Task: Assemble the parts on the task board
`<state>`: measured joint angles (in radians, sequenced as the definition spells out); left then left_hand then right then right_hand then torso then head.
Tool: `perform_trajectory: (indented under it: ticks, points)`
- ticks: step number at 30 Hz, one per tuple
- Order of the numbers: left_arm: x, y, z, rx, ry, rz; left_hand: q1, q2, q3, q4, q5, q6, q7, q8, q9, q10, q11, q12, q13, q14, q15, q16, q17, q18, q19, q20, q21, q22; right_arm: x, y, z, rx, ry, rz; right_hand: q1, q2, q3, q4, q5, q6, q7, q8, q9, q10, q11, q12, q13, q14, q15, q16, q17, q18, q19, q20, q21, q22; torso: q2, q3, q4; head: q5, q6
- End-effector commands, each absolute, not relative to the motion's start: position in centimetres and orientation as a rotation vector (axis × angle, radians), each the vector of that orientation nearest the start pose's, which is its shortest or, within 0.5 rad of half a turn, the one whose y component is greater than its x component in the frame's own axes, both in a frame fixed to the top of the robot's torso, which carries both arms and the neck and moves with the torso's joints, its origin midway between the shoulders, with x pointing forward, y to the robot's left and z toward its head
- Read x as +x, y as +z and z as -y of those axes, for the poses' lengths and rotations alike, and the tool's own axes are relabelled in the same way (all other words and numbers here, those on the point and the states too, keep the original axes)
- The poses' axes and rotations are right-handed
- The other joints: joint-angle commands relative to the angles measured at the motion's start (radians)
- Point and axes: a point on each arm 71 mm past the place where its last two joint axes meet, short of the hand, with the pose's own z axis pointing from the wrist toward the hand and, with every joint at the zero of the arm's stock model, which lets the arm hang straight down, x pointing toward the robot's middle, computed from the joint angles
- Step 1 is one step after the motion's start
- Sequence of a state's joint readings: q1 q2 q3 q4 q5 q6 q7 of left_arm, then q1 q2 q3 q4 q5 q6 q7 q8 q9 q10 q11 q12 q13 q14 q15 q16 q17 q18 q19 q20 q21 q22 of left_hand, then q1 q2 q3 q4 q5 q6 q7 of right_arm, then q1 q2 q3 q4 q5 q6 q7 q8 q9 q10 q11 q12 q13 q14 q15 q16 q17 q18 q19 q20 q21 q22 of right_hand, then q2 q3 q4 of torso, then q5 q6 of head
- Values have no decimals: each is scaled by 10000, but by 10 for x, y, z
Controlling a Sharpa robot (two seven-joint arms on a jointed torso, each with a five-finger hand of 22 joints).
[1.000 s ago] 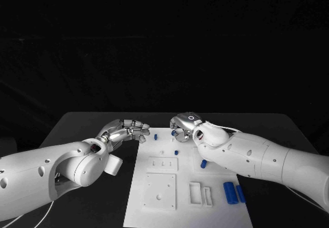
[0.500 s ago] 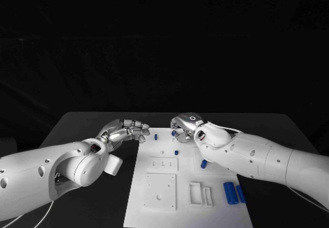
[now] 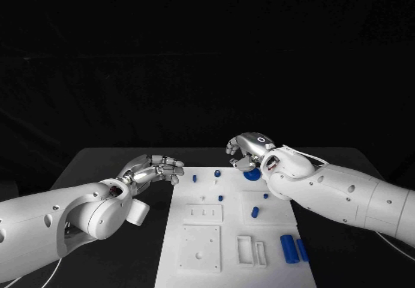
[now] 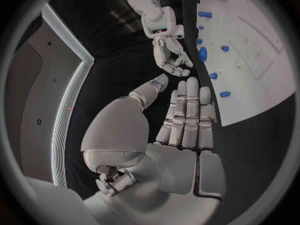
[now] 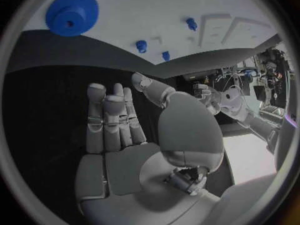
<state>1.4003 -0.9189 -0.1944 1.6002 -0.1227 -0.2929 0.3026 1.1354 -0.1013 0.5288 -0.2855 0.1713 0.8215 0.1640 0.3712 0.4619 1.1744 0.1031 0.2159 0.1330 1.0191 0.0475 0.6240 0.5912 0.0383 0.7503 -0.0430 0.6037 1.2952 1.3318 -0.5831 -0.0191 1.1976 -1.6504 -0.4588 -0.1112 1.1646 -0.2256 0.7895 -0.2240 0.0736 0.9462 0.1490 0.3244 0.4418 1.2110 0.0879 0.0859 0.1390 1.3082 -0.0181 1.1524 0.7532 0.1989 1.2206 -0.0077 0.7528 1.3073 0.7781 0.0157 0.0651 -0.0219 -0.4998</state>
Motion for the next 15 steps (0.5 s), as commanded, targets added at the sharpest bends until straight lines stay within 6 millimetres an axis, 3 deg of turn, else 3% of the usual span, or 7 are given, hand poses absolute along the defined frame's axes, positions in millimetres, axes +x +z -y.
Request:
perform_trajectory:
  ticks: [1, 8, 9, 12, 13, 14, 15]
  points:
    - [486, -135, -221, -8191, -14741, -15631, -16, 71, 46, -16, 40, 78, -7, 25, 19, 52, 3, -15, 1, -79, 17, 41, -18, 26, -31, -62, 32, -17, 565, -108, 172, -2468, 4981, -13855, -134, -49, -178, -41, 181, 82, -33, 64, 39, 207, -58, 88, 68, -25, -131, 56, -18, 629, -23, -69, -35, 152, -80, 64, -160, -12, 66]
    - [489, -136, -223, -8245, -14745, -15594, -27, 93, 44, -12, 34, 118, -22, 36, 36, 88, -10, -8, 8, -80, 17, 49, -28, 24, -30, -64, 36, -20, 570, -110, 209, -2245, 4561, -14965, -437, -76, -1076, -295, 874, -182, 32, -25, 99, 1027, -379, 559, 695, -54, -437, 149, -8, 629, 24, -126, -15, 169, -163, 146, -307, -101, 153]
    - [489, -136, -222, -8215, -14813, -15597, -29, 91, 42, -13, 33, 117, -22, 35, 36, 88, -10, -10, 7, -80, 17, 50, -29, 24, -29, -65, 37, -20, 570, -111, 213, -2179, 4496, -15098, -543, -197, -1344, -357, 1153, -309, -2, -84, 89, 1497, -472, 885, 962, -5, -532, 242, 47, 629, 120, -164, 95, 222, -175, 154, -319, -107, 150]
    - [488, -136, -222, -8197, -14852, -15619, -38, 62, 29, -22, 27, 96, -18, 15, 35, 71, -4, -27, 2, -83, 16, 53, -36, 24, -30, -67, 39, -22, 574, -114, 222, -2147, 4243, -15457, -773, -214, -2194, -550, 1817, -557, -164, -189, 107, 2287, -674, 2026, 2228, -39, -770, 506, 274, 629, 240, -300, 380, 240, -191, 189, -350, -85, 143]
    - [488, -136, -222, -8198, -14850, -15627, -42, 54, 25, -23, 25, 89, -16, 9, 34, 66, -1, -33, 0, -85, 16, 54, -38, 24, -30, -67, 40, -22, 576, -115, 224, -2127, 4177, -15527, -792, -227, -2665, -674, 1988, -601, -374, -206, 151, 1969, -815, 3202, 3760, -86, -636, 579, 375, 629, 213, -341, 453, 223, -194, 208, -367, -75, 138]
    - [488, -136, -221, -8192, -14862, -15637, -44, 48, 21, -24, 24, 83, -13, 4, 34, 61, 2, -38, -2, -86, 16, 55, -40, 24, -30, -67, 40, -23, 577, -116, 225, -2125, 4142, -15611, -750, -70, -2784, -612, 2055, -619, -261, -221, 167, 1619, -767, 3820, 4567, -93, -752, 613, 420, 629, 207, -353, 476, 209, -195, 220, -376, -78, 134]
    - [488, -136, -221, -8190, -14866, -15639, -43, 48, 21, -25, 23, 81, -13, 2, 34, 59, 3, -40, -3, -86, 16, 55, -40, 24, -30, -68, 40, -23, 577, -116, 225, -2094, 4133, -15647, -584, -22, -2914, -707, 2199, -669, -352, -279, 170, 769, -771, 5560, 6335, -81, -746, 742, 560, 629, 229, -377, 558, 219, -198, 219, -378, -88, 130]
